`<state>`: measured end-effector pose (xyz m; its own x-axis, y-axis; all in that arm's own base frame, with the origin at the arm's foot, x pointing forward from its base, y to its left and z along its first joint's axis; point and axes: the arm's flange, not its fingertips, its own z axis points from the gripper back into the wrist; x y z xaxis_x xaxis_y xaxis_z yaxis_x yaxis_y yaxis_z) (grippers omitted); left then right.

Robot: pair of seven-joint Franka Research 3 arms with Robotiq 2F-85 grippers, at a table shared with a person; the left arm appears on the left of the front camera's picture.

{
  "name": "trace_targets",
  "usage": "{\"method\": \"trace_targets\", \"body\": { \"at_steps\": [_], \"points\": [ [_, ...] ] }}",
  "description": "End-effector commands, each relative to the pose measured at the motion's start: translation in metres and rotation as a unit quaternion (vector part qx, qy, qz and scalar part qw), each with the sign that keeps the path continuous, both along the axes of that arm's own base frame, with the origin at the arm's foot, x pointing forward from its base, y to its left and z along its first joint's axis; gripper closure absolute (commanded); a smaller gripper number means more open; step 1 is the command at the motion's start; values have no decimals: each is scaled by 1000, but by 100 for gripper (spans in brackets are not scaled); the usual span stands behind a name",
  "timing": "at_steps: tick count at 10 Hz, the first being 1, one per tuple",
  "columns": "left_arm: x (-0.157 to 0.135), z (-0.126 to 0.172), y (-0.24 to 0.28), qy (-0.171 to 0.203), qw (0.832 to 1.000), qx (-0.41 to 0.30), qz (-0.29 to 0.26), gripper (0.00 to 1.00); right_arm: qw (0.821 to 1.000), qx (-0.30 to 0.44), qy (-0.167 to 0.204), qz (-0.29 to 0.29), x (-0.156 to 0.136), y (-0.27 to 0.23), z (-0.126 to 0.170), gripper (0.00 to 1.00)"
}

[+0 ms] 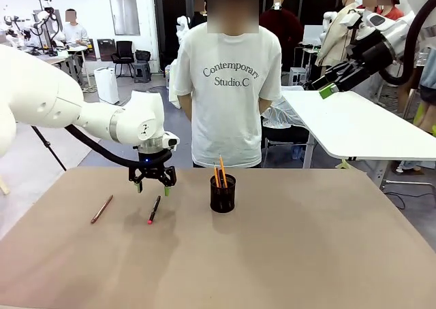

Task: Place the pens into the pen holder.
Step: Pick up a writing instrument from the table and place it into the Pen holder.

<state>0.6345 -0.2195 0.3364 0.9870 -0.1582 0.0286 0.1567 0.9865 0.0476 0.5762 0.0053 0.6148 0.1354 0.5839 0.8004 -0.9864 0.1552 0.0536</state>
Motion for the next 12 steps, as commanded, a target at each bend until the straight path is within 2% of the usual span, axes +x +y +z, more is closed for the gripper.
{"method": "trace_targets", "body": {
  "at_steps": [1,8,12],
  "points": [
    [9,-7,1,-16,1000,12,19,0,1000,0,0,2,0,0,2,0],
    [11,-24,-3,-5,999,-2,48,0,1000,0,0,2,0,0,2,0],
    [10,-31,-7,2,998,1,58,77,1000,0,0,2,0,0,2,0]
  ]
}}
